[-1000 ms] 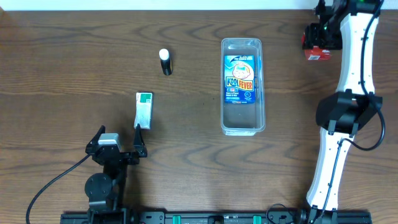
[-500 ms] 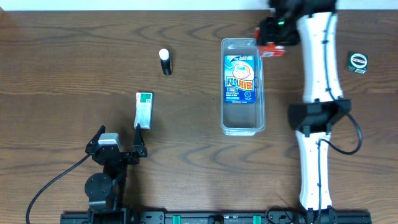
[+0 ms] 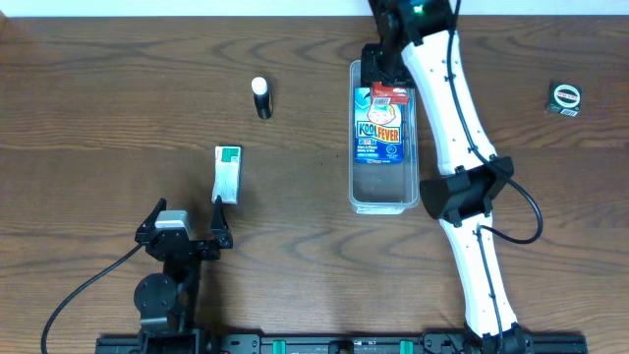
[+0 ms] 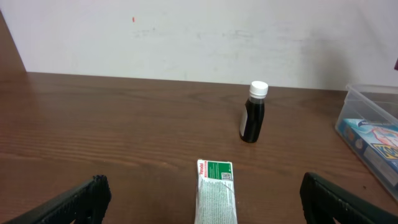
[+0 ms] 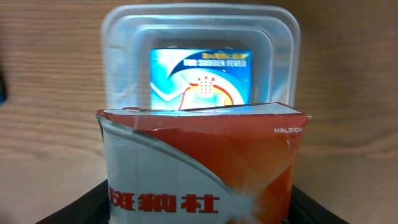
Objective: Pack container
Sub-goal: 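Carry the red-white box into the container and release it, then move the right gripper to the green Zam-Buk tin and grasp it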
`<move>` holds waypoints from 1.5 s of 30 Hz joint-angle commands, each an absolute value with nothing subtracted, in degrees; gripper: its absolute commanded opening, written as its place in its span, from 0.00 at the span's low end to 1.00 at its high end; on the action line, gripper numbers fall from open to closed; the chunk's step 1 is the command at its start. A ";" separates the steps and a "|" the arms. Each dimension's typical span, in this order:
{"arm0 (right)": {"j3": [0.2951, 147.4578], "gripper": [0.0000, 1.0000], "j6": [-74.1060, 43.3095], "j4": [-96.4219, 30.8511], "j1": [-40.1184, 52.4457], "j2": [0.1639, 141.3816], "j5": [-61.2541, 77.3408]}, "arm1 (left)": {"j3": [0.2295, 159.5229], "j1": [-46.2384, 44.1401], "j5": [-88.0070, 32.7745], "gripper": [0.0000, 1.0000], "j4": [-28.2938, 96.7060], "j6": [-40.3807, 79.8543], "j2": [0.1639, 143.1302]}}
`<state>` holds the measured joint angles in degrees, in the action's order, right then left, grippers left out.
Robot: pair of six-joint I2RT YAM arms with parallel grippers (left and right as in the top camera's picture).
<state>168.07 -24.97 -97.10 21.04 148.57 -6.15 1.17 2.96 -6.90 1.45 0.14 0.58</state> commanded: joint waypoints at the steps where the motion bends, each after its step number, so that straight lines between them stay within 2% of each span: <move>1: 166.45 0.66 -29.32 -97.08 22.79 147.87 -11.84 | 0.23 3.31 -7.51 0.98 3.42 -0.19 0.23; 13: 160.55 0.69 -26.26 -96.40 22.46 147.87 -11.75 | 0.23 3.31 -7.51 0.98 3.42 -0.19 0.23; 17: 158.71 0.69 -23.07 -94.45 22.59 147.87 -7.86 | 0.23 3.31 -7.51 0.98 3.42 -0.19 0.23; 38: 154.93 0.71 -21.74 -88.82 21.82 146.30 -7.18 | 0.23 3.31 -7.51 0.98 3.42 -0.19 0.23; 45: 158.28 0.77 -11.16 -89.62 17.02 136.77 -5.56 | 0.23 3.31 -7.51 0.98 3.40 -0.19 0.23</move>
<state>155.33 -17.76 -89.08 20.49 145.58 -5.91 1.17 2.96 -6.90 1.43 0.14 0.58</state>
